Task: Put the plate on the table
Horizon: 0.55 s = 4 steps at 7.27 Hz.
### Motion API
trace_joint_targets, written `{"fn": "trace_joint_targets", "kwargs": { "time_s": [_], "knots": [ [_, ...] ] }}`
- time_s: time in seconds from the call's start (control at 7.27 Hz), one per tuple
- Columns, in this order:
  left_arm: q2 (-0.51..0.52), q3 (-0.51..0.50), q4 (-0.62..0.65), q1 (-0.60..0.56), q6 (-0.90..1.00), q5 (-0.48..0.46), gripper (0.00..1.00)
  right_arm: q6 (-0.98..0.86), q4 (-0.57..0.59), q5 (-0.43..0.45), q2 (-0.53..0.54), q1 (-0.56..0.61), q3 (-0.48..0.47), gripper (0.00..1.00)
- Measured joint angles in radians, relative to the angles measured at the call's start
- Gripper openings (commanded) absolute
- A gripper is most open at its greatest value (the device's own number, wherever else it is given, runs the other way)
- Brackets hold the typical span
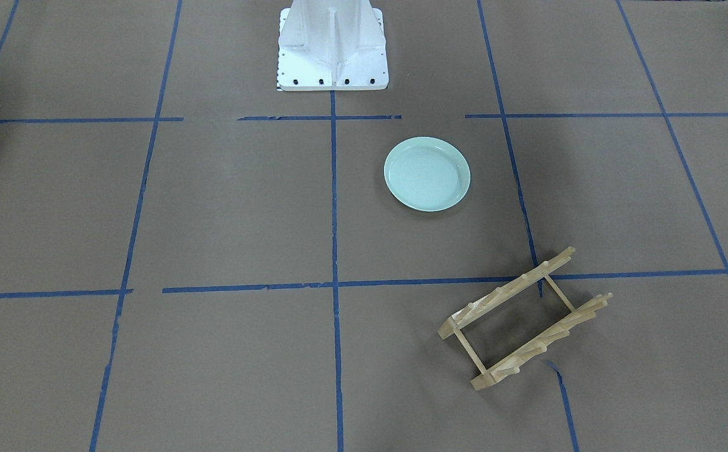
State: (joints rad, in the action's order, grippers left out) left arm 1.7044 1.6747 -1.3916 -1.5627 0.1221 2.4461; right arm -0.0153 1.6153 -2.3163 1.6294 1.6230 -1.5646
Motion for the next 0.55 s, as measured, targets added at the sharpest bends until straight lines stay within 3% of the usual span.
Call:
{"fn": "trace_joint_targets", "kwargs": {
  "time_s": [0.55],
  "knots": [
    [0.01,-0.03,-0.012,-0.004,-0.002,0.0,1.0,0.0,0.0,0.0,0.0,0.0,0.0,1.0]
  ]
}}
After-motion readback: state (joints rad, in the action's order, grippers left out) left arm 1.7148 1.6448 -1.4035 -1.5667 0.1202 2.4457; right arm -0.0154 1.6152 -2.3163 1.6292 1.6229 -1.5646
